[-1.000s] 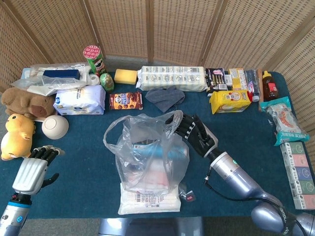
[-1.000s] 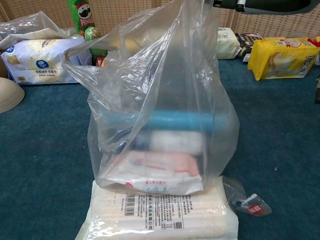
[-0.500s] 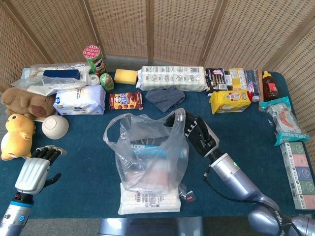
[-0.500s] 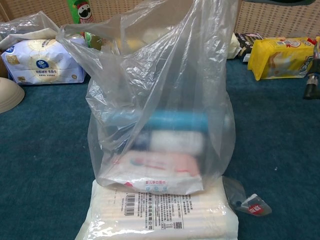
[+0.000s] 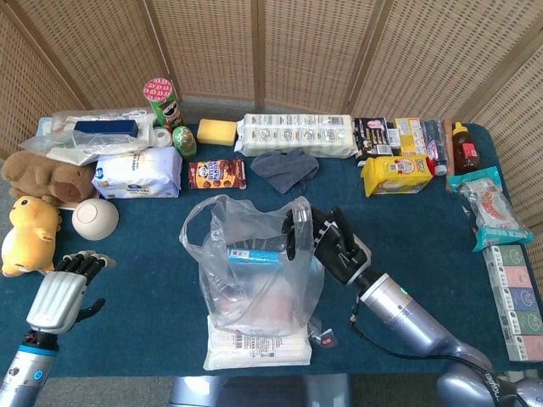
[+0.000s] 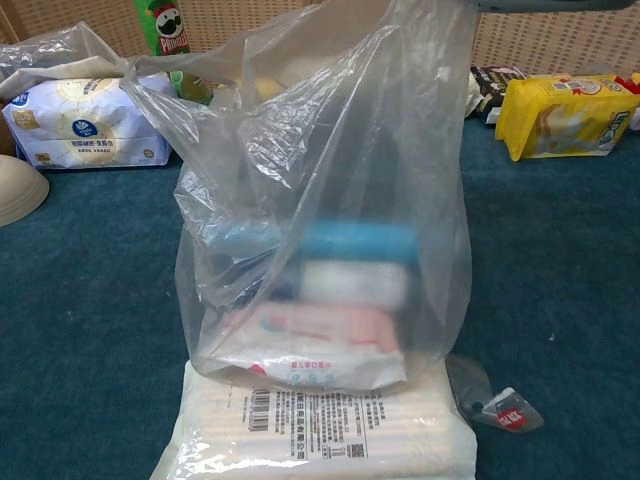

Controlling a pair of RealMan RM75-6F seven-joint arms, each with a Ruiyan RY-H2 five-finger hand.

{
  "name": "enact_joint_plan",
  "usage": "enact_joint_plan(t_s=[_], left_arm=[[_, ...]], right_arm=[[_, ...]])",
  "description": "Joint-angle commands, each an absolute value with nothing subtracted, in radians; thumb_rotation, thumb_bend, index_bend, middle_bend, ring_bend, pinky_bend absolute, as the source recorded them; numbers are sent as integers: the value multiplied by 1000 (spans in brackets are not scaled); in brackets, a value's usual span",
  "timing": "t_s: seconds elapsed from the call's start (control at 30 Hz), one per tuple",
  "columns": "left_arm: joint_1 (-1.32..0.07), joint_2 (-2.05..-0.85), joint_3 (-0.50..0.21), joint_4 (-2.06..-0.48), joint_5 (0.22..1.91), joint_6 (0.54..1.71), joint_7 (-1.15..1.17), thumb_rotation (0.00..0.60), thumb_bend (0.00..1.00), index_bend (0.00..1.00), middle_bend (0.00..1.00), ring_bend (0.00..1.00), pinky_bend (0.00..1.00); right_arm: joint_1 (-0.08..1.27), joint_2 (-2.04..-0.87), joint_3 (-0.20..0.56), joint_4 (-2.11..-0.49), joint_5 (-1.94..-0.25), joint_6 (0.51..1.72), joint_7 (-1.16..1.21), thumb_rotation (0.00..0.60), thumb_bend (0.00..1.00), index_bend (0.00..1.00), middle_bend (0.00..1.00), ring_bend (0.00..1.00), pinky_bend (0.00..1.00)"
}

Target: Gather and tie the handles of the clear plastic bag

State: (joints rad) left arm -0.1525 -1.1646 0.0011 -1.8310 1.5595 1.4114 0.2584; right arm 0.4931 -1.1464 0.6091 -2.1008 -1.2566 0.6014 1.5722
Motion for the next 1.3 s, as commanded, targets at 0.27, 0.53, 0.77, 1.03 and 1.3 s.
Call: enact_joint_plan(t_s=[0.27, 0.53, 0.77, 1.03, 1.3], left_arm=[[-153, -1165, 2, -1832, 1557, 1410, 261, 600, 177, 301, 316, 221, 238], [-153, -1163, 2, -1833, 1558, 1412, 262, 600, 178, 301, 316, 221, 238], [-166, -1163, 0, -1828, 1595, 1416, 269, 600, 178, 301, 316, 221, 238], [-199, -1156, -17, -1823, 1675, 1430, 271, 600, 177, 301, 316, 221, 238], [-250, -1141, -61, -1838, 1749, 1448, 248, 600, 177, 301, 316, 221, 238]], right_arm=[[508, -1076, 609, -2135, -1270, 513, 1640, 235, 100, 563, 654, 739, 700], [508, -1047, 625, -2145, -1295, 516, 1675, 236, 100, 645, 722, 830, 793], [493, -999, 659, -2165, -1285, 520, 1760, 315, 99, 650, 729, 833, 798], [466, -936, 700, -2186, -1322, 519, 1866, 354, 99, 650, 728, 832, 793], [461, -893, 716, -2199, -1359, 514, 1974, 360, 98, 650, 718, 815, 777]])
